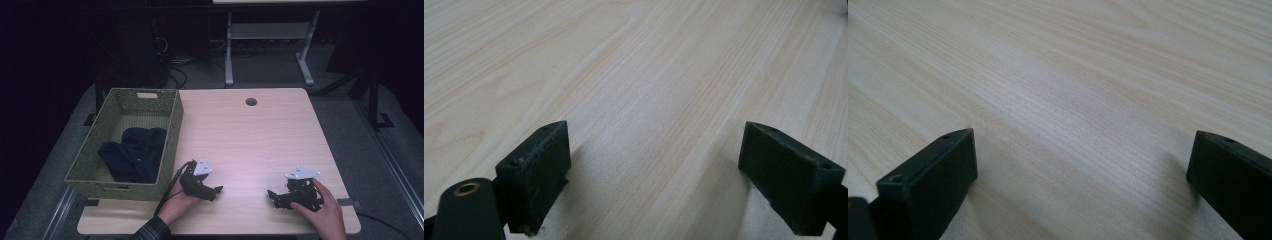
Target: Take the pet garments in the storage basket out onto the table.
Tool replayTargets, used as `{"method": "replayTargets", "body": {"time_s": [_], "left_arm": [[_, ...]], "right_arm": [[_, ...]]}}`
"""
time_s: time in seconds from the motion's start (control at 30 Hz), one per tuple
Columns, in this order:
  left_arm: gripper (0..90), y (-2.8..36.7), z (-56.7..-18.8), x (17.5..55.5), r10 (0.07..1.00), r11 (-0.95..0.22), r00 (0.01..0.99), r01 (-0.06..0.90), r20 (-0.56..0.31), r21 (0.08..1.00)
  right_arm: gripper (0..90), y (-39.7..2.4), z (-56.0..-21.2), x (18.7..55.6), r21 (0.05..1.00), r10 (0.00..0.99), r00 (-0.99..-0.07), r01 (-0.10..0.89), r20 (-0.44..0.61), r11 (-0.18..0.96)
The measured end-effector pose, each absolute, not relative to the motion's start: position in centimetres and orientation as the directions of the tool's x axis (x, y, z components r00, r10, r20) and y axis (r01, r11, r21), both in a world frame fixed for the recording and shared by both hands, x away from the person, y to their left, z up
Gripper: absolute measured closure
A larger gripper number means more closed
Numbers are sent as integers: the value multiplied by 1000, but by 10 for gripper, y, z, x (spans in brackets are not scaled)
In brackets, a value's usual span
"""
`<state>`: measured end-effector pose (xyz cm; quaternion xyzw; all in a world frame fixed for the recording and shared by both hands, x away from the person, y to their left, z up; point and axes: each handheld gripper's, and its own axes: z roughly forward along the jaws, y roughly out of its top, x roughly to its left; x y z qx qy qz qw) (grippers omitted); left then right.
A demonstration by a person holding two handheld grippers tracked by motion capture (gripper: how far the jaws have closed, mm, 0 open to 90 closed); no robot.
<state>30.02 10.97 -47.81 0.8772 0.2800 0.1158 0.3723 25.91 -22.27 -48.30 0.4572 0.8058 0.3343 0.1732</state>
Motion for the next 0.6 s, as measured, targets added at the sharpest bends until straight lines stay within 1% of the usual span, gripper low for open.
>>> {"method": "replayTargets", "body": {"time_s": [0.33,0.6], "left_arm": [[126,110,-478,300,576,-567,817,404,-5,718],[132,110,-475,304,581,-574,814,421,-13,702]], "right_arm": [[0,-223,-483,259,697,849,-528,619,28,362],[0,-223,-483,260,697,843,-537,615,28,368]]}}
